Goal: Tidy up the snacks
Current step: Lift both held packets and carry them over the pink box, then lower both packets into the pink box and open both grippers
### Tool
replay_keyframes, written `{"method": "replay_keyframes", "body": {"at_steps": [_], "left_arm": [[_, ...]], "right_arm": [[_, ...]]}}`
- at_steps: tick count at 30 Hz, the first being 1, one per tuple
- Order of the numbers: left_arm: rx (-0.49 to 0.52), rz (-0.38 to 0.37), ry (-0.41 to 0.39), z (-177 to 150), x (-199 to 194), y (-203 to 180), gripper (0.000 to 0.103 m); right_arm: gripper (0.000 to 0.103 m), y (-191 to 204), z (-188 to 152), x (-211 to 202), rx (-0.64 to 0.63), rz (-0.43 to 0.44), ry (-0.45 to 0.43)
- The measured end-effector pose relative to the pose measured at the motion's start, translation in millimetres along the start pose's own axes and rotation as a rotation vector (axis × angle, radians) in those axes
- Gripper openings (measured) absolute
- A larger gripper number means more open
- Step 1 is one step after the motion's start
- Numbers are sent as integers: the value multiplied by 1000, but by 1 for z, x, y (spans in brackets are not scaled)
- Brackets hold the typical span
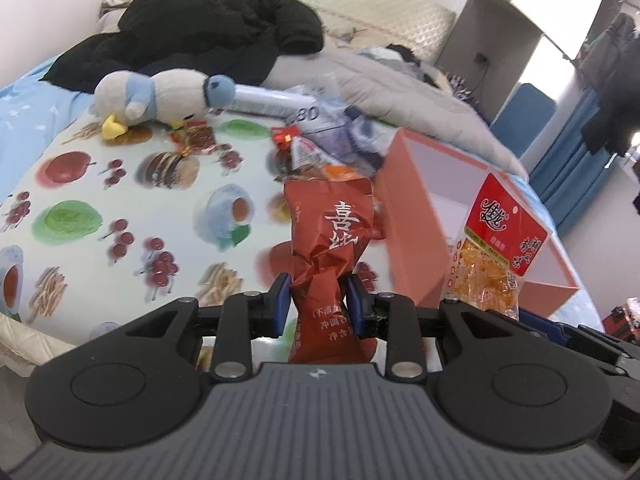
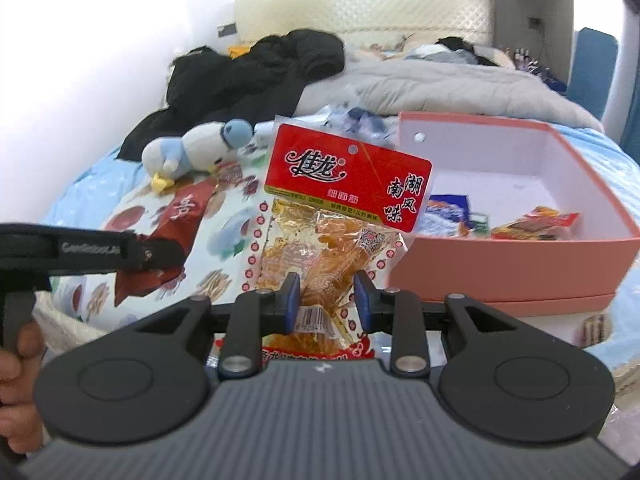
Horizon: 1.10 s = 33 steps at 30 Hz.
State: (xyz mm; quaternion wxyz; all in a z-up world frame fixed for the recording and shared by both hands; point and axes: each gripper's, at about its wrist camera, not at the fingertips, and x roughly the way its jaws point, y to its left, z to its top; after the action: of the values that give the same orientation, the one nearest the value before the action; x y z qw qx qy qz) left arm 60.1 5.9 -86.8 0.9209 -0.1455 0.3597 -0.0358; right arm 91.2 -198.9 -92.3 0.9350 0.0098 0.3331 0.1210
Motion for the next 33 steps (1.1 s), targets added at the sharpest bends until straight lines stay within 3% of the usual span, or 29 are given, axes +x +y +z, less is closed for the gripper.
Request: {"method": "replay_keyframes", "body": {"at_steps": [8, 16, 27, 31, 33], "left_arm": [[47, -89, -21, -2, -18, -44, 34], [112, -167, 8, 2, -4, -93, 34], [163, -198, 57, 39, 65, -143, 34], [172, -201, 97, 55, 102, -155, 34], [180, -199, 114, 62, 121, -161, 34]], "right_arm": [[32, -23, 0, -40, 59, -64, -56], [32, -52, 5, -59, 107, -111, -69], [32, -106, 33, -30, 144, -170, -45], [18, -129, 47, -13, 158, -185, -30], [17, -138, 54, -2, 157, -187, -29]]}}
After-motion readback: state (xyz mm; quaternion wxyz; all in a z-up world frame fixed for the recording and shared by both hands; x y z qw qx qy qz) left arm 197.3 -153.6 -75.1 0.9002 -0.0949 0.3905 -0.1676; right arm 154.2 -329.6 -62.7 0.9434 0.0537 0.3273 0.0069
